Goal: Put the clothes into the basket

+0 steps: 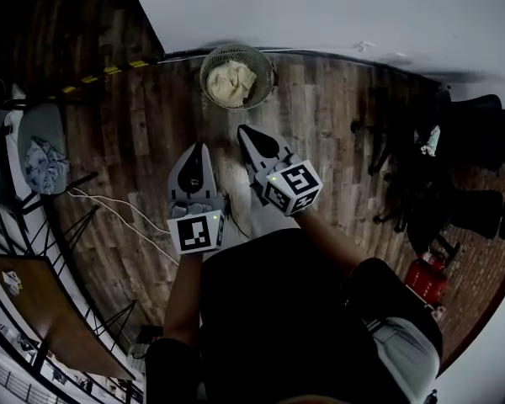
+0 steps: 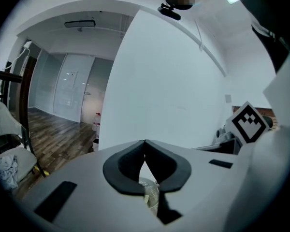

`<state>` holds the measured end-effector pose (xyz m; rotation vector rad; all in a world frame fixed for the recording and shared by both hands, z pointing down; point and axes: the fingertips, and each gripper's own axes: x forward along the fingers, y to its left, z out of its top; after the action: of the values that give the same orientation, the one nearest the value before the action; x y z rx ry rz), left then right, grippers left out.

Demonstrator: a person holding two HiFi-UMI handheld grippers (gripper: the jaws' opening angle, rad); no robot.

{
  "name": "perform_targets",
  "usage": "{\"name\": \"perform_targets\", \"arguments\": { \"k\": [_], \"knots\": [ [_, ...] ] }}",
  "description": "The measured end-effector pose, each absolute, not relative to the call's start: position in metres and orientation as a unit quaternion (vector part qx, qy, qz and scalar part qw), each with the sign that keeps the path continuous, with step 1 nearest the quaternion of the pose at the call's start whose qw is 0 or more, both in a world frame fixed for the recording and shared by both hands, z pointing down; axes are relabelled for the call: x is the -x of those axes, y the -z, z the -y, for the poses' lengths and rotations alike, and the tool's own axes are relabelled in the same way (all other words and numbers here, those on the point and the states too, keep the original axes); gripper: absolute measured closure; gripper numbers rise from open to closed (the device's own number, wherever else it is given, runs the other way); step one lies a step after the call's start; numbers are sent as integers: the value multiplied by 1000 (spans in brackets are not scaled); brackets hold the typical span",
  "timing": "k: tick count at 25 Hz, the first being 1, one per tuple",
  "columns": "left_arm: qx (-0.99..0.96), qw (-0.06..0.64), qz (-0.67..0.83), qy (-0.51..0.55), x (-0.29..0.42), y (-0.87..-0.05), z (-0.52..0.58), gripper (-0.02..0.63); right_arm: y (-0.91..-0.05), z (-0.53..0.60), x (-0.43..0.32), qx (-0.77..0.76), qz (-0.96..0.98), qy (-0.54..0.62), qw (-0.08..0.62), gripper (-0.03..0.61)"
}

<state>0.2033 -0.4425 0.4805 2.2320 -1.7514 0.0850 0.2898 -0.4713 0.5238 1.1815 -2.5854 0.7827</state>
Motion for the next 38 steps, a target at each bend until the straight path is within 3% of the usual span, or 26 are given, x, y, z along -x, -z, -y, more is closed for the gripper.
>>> {"name": "perform_targets", "arguments": {
  "k": [11,18,28,38],
  "knots": [
    [-790,95,605,7,-193,-364,427,600,-381,457,-305,-410,895,-170,42,571],
    [-808,74,585,21,-227,-319,422,600,-317,444,-309,-392,915,-89,27,571],
    [-808,39,587,27,-249,-285,423,600,-264,449,-324,-375,924,-73,-19,571],
    [-791,38,610,26,-247,-280,428,600,-259,456,-320,-353,933,-63,-20,571]
  ]
}}
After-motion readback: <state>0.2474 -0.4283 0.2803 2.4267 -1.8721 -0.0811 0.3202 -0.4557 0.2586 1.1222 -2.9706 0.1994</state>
